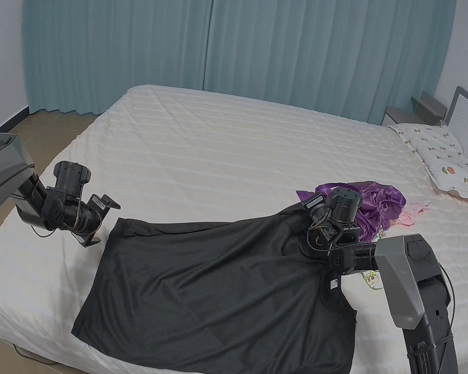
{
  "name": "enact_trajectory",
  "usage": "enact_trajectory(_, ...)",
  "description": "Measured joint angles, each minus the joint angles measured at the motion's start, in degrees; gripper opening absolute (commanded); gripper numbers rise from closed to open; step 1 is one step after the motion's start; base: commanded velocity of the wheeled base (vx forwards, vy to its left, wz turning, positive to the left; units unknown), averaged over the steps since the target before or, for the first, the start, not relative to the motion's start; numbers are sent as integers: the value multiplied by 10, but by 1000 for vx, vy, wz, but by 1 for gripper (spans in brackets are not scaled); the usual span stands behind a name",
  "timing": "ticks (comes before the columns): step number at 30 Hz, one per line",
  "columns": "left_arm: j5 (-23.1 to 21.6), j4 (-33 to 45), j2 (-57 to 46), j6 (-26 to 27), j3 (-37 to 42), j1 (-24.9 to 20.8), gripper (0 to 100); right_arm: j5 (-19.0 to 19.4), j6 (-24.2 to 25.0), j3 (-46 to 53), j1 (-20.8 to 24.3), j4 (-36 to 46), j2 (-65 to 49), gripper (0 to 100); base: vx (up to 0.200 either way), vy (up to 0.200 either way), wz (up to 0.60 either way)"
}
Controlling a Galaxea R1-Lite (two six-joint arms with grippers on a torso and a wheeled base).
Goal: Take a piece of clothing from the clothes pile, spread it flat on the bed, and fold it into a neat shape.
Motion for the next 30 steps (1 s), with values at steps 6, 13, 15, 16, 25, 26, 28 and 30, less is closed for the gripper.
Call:
enact_trajectory(6,0,0,0,0,0,0,100,7,-25,-3,5,-8,4,100,0,0,0)
enact_trajectory(13,0,0,0,0,0,-1,100,8,-52,-3,6,-28,12,100,0,0,0)
enact_trajectory(15,0,0,0,0,0,-1,100,6,-67,-3,5,-36,14,100,0,0,0)
enact_trajectory(16,0,0,0,0,0,-1,100,5,-71,-3,4,-38,14,100,0,0,0)
enact_trajectory(25,0,0,0,0,0,-1,100,5,-147,-3,7,-95,4,100,0,0,0)
enact_trajectory(26,0,0,0,0,0,-1,100,5,-150,-3,7,-96,3,100,0,0,0)
enact_trajectory(28,0,0,0,0,0,-1,100,4,-162,-3,10,-96,6,100,0,0,0)
enact_trajectory(30,0,0,0,0,0,-1,100,2,-175,-3,14,-96,14,100,0,0,0)
